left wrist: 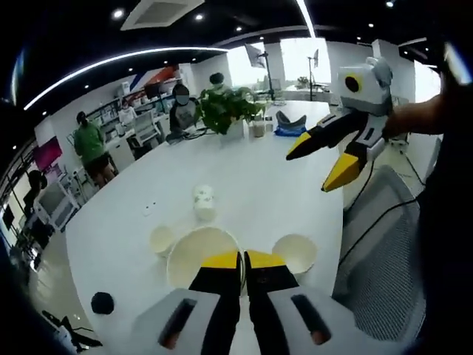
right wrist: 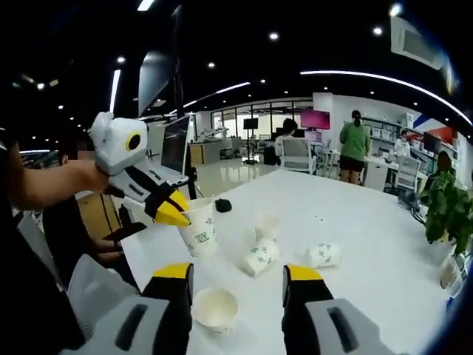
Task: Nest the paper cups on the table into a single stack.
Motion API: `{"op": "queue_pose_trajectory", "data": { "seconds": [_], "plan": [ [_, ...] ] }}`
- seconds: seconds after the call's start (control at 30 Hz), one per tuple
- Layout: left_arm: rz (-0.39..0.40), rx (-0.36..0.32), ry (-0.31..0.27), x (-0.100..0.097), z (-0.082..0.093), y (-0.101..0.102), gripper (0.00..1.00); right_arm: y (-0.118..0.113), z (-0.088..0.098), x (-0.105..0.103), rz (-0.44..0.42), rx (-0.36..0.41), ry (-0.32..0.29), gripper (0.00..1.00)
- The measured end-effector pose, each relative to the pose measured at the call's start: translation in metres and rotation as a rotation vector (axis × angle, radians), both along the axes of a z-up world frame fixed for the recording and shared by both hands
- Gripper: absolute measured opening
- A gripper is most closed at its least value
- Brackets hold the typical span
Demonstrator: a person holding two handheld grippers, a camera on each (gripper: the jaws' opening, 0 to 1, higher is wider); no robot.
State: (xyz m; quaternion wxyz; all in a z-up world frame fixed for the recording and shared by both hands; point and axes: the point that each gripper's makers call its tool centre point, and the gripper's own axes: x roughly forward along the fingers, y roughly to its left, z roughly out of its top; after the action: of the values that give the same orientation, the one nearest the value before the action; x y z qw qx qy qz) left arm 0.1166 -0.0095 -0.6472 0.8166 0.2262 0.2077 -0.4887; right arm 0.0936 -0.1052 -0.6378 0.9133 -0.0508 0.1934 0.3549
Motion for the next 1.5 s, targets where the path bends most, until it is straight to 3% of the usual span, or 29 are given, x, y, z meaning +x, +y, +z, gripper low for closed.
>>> {"op": "queue_pose_trajectory", "data": {
  "seconds": [0.23,0.37,0.7,1.17,1.5],
  "plan": [
    [-0.050,0.036,-0.052,-0.016,0.013,-0.012,0.00,0.010,0.017,0.004,0.004,0.035,0.000,0.39],
    [-0.090,0.047,-0.071,-0.036,0.026,-0.030,0.00,0.015,0.028,0.004,0.001,0.063,0.002,0.35],
    [-0.171,0.106,-0.090,-0.055,0.021,-0.044,0.00,0.023,0.034,0.001,0.016,0.103,0.020,0.27],
    [-0.300,0.193,-0.125,-0.076,0.007,-0.064,0.00,0.043,0.025,-0.005,0.062,0.065,0.040,0.17],
    [-0.348,0.205,-0.120,-0.084,0.000,-0.066,0.00,0.043,0.001,-0.010,0.096,-0.048,0.070,0.10]
  ]
}}
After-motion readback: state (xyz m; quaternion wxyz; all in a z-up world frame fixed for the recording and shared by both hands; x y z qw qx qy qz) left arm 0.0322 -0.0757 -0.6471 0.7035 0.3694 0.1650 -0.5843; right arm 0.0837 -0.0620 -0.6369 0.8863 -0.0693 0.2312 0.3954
